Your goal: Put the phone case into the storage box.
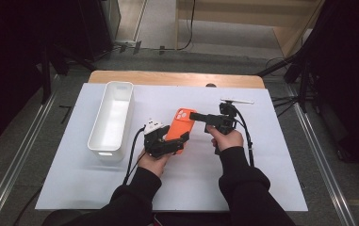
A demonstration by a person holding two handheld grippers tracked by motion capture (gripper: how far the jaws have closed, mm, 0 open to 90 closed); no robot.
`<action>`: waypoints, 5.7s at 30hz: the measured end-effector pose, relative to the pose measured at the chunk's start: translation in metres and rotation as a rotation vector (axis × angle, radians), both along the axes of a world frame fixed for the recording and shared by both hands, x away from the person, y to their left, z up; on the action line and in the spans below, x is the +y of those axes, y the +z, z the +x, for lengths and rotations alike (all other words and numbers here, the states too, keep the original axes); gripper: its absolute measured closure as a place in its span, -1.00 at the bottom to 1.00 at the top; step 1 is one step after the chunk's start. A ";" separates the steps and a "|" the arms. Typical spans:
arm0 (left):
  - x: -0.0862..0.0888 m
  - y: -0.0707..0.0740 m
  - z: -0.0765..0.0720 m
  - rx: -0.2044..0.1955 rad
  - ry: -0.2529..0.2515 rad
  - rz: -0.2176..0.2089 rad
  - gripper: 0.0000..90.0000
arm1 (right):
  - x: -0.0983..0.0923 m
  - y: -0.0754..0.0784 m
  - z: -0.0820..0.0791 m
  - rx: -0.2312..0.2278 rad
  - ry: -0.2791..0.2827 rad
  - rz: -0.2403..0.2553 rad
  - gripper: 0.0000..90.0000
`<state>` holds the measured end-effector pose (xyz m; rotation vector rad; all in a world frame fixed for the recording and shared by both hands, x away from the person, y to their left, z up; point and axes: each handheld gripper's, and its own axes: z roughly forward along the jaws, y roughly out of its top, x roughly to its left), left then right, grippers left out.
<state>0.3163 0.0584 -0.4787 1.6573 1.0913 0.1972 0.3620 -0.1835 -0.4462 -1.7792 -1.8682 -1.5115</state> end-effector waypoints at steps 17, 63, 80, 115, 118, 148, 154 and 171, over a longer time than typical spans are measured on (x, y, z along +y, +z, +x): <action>-0.001 0.000 -0.002 -0.007 0.000 0.009 -0.67 | 0.004 0.000 0.013 0.064 -0.029 0.018 0.03; -0.004 -0.001 -0.006 -0.038 -0.022 0.045 -0.68 | 0.010 0.015 0.011 0.100 -0.025 0.050 0.66; -0.001 0.009 -0.010 -0.062 -0.071 0.091 -0.67 | 0.006 0.020 0.009 0.082 -0.023 0.033 0.67; 0.014 0.040 0.002 0.044 -0.230 0.111 -0.68 | 0.001 0.036 -0.015 -0.091 0.077 -0.086 0.67; 0.014 0.041 0.003 0.042 -0.245 0.134 -0.68 | 0.002 0.036 -0.018 -0.115 0.085 -0.102 0.67; 0.016 0.060 0.027 0.069 -0.302 0.162 -0.81 | 0.000 0.025 -0.031 -0.263 0.032 -0.140 0.67; 0.010 0.058 0.027 0.058 -0.288 0.168 -0.81 | 0.004 0.027 -0.031 -0.270 0.012 -0.139 0.67; 0.001 0.056 0.029 0.038 -0.235 0.175 -0.91 | 0.021 0.035 -0.030 -0.285 -0.029 -0.144 0.67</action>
